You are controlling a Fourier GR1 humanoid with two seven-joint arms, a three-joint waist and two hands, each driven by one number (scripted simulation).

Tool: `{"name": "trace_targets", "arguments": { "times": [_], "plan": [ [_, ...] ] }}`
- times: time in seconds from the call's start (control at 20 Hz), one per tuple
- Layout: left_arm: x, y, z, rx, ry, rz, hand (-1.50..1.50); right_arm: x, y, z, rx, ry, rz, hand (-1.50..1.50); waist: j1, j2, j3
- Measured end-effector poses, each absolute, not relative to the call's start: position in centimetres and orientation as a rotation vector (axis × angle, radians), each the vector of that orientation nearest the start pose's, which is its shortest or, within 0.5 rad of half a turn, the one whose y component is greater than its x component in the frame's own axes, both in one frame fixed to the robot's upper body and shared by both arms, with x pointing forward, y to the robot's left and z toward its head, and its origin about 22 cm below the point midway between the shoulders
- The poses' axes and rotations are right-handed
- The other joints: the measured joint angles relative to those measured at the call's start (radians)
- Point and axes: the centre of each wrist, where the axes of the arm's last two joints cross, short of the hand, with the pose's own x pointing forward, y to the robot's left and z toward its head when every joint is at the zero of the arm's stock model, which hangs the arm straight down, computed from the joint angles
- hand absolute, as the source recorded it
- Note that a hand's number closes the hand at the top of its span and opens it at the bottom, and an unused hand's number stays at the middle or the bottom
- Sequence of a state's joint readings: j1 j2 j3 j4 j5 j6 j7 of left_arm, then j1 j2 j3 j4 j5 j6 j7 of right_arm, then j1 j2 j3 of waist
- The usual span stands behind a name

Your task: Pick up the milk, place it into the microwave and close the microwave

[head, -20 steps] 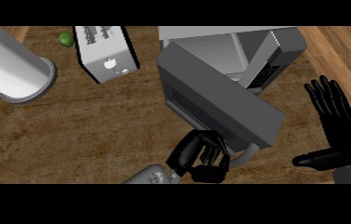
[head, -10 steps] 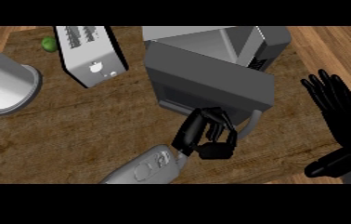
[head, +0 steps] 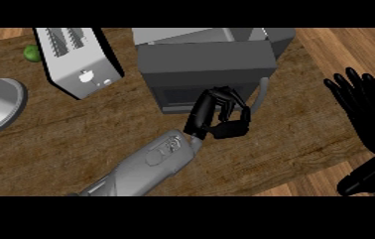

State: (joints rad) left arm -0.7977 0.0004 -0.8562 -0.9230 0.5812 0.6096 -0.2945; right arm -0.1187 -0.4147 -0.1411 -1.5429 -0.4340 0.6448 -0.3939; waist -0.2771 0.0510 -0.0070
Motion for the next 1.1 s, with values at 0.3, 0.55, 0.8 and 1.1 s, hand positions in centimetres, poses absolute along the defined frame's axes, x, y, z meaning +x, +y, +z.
{"name": "trace_targets", "arguments": {
  "times": [0.3,0.55,0.8,1.1],
  "plan": [
    [33.1,0.7,3.8,-0.227,-1.755,-0.215,1.50,27.0,-34.5,8.0,0.586,-2.041,0.401,-1.50,-0.025,0.017,-0.002],
    [34.0,0.9,4.2,-0.233,-1.776,-0.156,1.50,27.2,-34.6,9.0,0.607,-2.048,0.417,-1.50,-0.044,0.023,-0.001],
    [34.1,1.1,4.0,-0.242,-1.793,-0.114,1.50,27.4,-34.7,10.2,0.624,-2.060,0.441,-1.50,-0.056,0.022,0.000],
    [34.1,1.1,3.8,-0.251,-1.821,-0.088,1.50,27.7,-34.8,11.4,0.639,-2.078,0.452,-1.50,-0.062,0.026,0.002]
  ]
}}
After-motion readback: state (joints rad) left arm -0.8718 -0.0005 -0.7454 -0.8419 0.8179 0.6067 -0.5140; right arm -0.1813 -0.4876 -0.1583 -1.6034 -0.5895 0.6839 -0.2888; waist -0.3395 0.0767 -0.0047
